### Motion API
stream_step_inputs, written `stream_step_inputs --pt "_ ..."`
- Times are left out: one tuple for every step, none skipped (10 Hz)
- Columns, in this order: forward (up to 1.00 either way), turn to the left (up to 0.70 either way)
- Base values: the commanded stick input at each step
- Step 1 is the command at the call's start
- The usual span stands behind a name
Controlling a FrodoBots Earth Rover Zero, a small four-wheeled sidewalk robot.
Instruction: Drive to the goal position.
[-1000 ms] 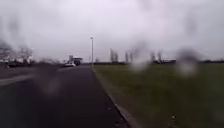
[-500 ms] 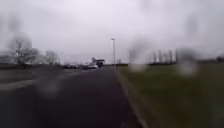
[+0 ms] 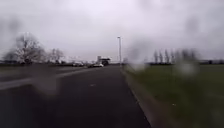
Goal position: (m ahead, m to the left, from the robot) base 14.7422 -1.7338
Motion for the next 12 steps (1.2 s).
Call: stream_step_inputs --pt "1.0 0.0" --pt "1.0 0.0" --pt "1.0 0.0" --pt "1.0 0.0" --pt "1.0 0.0" --pt "1.0 0.0" --pt "1.0 0.0" --pt "1.0 0.0" --pt "1.0 0.0" --pt "1.0 0.0" --pt "1.0 0.0" --pt "1.0 0.0"
